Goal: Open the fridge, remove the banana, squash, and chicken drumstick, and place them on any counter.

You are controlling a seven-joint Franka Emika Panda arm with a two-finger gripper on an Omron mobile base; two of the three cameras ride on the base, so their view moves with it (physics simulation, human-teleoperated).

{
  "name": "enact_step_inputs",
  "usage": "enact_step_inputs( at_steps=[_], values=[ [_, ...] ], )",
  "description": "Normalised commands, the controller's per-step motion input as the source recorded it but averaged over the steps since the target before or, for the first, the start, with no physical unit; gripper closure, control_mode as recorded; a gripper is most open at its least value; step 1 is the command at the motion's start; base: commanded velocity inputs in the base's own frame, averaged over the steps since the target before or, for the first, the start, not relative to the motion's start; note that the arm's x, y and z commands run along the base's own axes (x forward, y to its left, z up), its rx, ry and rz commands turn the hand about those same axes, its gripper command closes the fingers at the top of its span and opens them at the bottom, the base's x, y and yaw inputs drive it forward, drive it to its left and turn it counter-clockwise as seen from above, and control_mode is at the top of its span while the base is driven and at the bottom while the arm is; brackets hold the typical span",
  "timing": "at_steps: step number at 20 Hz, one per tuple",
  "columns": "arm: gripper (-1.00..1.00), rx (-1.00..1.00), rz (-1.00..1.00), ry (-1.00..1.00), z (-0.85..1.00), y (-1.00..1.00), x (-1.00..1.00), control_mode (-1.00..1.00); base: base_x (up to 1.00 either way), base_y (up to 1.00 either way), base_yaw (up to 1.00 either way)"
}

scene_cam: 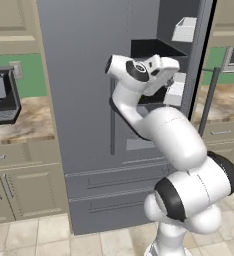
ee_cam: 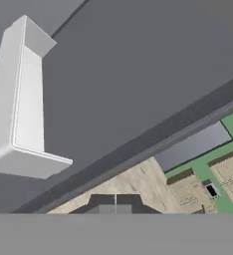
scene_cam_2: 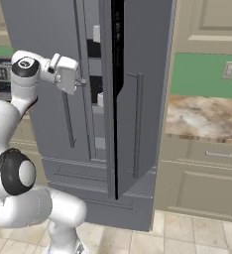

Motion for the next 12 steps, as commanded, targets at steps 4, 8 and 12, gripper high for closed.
enact_step_inputs(
  at_steps=[4, 8, 12],
  values=[
    [1.0, -0.01, -0.13, 0.17, 0.0, -0.15, 0.91, -1.0, 0.0, 0.0, 0.0],
    [1.0, -0.02, -0.1, 0.11, -0.05, -0.59, 0.38, -1.0, 0.0, 0.0, 0.0],
    [1.0, -0.02, -0.06, 0.06, -0.07, -0.76, 0.27, -1.0, 0.0, 0.0, 0.0]
  ],
)
